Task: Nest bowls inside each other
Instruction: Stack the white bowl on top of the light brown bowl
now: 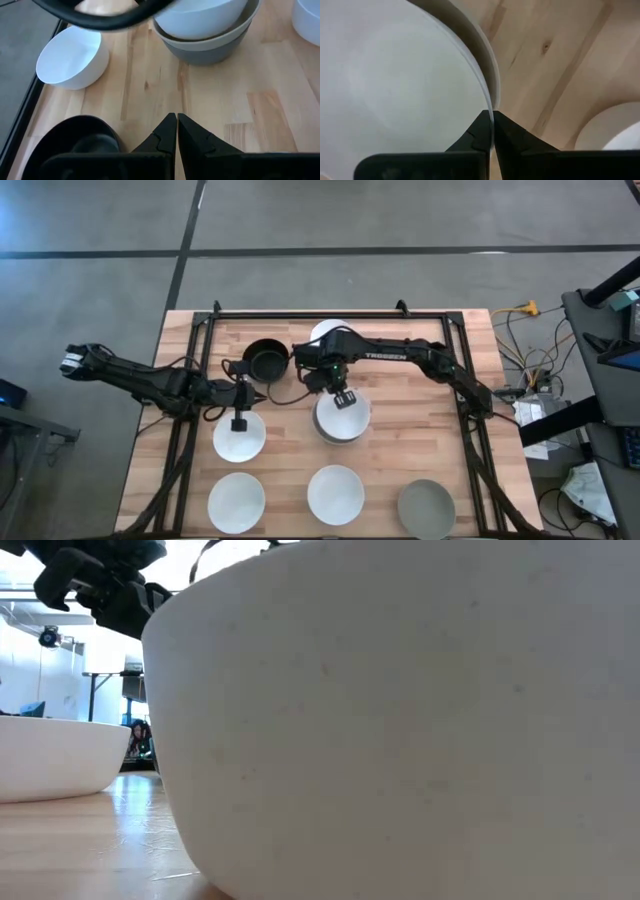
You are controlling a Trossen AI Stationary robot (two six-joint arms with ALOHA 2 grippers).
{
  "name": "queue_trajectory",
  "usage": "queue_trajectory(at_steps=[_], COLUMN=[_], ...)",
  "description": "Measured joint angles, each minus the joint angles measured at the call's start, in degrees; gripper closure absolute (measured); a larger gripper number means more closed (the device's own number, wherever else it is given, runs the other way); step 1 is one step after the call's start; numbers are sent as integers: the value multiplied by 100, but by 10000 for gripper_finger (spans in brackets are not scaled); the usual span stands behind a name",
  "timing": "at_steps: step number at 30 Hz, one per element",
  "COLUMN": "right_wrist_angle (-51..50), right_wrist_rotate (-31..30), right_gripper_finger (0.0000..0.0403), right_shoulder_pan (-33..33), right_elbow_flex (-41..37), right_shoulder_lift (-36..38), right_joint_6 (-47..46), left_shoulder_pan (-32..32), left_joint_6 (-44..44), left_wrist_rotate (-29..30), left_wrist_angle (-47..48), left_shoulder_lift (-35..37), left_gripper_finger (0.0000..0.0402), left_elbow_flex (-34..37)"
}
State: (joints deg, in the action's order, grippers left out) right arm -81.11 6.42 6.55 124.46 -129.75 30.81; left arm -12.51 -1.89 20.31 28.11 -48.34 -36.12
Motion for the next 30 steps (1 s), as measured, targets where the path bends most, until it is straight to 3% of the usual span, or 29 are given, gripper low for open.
queue_trajectory(at_steps=[16, 25, 30], right_wrist_angle=[162, 261, 241], right_wrist_rotate=[251, 233, -87], right_gripper_finger=[387, 322, 301], right_shoulder_pan=[-219, -267, -280], right_elbow_flex=[-7, -9, -8], right_shoulder_lift=[-278, -251, -159], right_joint_6=[74, -166, -231], left_shoulder_pan=[0, 0, 0], left_joint_6=[-4, -2, -2], left_wrist_rotate=[16, 16, 16], left_wrist_angle=[3, 2, 1], left_shoulder_lift=[-2, -2, -4], left_gripper_finger=[401, 401, 401], left_elbow_flex=[4, 9, 9])
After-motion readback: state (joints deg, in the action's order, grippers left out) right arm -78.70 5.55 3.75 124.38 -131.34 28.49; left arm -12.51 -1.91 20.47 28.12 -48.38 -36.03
